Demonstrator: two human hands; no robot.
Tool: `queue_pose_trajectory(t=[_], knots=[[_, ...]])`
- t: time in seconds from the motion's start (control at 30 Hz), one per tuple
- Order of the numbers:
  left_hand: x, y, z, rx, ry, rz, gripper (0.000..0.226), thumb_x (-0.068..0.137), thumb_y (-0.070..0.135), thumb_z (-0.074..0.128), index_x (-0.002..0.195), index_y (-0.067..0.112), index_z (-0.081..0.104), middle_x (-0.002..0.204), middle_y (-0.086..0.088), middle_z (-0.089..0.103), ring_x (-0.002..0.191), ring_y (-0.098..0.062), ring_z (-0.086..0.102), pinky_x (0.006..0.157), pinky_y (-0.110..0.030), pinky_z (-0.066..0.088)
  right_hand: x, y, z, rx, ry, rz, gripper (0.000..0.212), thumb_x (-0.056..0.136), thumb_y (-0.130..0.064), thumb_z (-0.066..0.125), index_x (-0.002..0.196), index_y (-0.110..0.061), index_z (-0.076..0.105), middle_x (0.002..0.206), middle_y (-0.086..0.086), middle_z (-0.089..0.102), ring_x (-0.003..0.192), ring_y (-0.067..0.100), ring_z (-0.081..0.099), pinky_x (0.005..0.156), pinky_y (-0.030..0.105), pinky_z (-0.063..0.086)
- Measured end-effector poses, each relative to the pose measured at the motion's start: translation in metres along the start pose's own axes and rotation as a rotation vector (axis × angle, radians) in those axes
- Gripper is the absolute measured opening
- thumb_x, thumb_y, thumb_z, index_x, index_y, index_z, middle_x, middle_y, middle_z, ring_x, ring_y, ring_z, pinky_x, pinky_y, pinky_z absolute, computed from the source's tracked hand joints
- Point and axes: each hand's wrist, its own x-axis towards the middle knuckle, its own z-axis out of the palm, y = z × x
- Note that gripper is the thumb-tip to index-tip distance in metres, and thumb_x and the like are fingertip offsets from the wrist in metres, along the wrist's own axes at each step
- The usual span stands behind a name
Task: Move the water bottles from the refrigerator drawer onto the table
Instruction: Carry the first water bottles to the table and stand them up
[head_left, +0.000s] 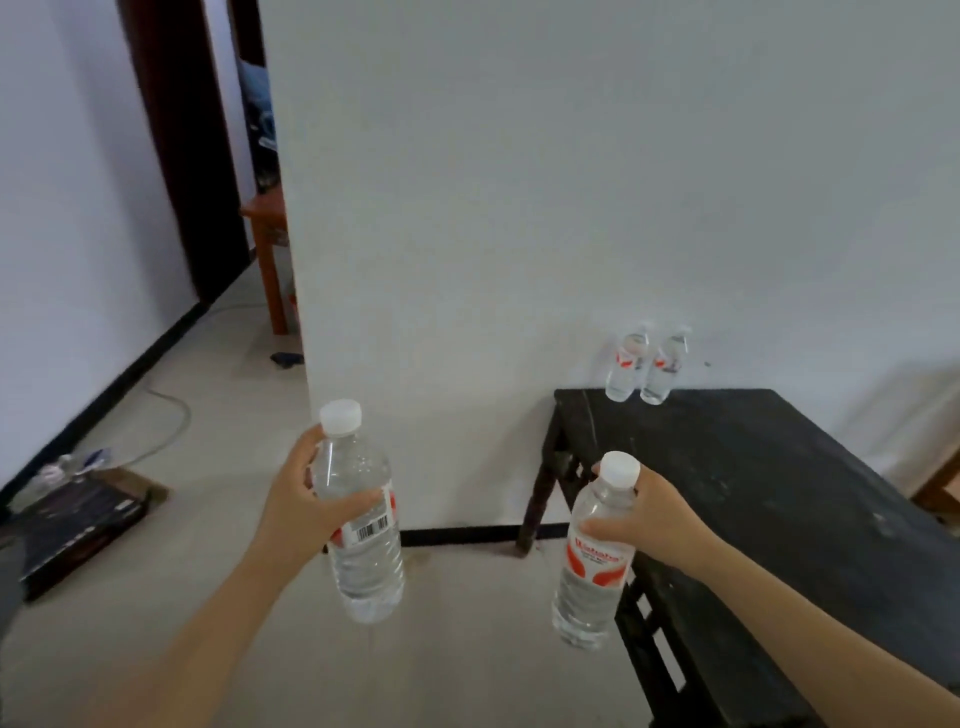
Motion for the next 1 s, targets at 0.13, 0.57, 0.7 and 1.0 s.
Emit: queue_pose_trajectory(t=[0.13,0.57,0.7,1.0], knots=[[0.067,-0.011,0.053,0.001,-0.067,0.022,0.066,0.033,0.045,0.072,0.095,0.041,0.049,0.092,0.006,0.065,0.076,-0.006,0.065,0.061,-0.017,0.048,0.063,0.022,-0.031,-0.03,0.062,0.008,0.045,0.07,-0.023,0.077,0.103,-0.028,0.047,0.092,-0.008,0.061,0.089,0.009,0.061,0.074,0.019,0.047],[0.268,-0.042,0.198,0.028,-0.285,0.008,0.067,0.034,0.041,0.075,0.096,0.041,0.05,0.094,0.008,0.063,0.084,-0.01,0.062,0.063,-0.02,0.046,0.236,0.097,-0.103,0.036,0.189,0.207,0.043,0.069,-0.024,0.078,0.098,-0.03,0.046,0.092,-0.008,0.061,0.091,0.011,0.062,0.076,0.023,0.05],[0.33,-0.065,0.26,0.006,-0.415,-0.003,0.06,0.051,0.021,0.085,0.095,0.039,0.049,0.096,0.007,0.061,0.087,-0.013,0.06,0.074,-0.032,0.049,0.275,0.118,-0.112,0.072,0.279,0.309,0.044,0.069,-0.022,0.078,0.099,-0.028,0.047,0.092,-0.008,0.06,0.089,0.012,0.061,0.076,0.025,0.05],[0.406,-0.051,0.448,-0.087,-0.844,0.017,0.053,0.037,0.045,0.069,0.086,0.034,0.052,0.083,0.031,0.065,0.076,0.009,0.062,0.069,-0.02,0.045,0.303,0.181,-0.159,0.073,0.548,0.599,0.045,0.065,-0.029,0.08,0.097,-0.029,0.049,0.095,-0.007,0.062,0.091,0.013,0.063,0.082,0.03,0.054]])
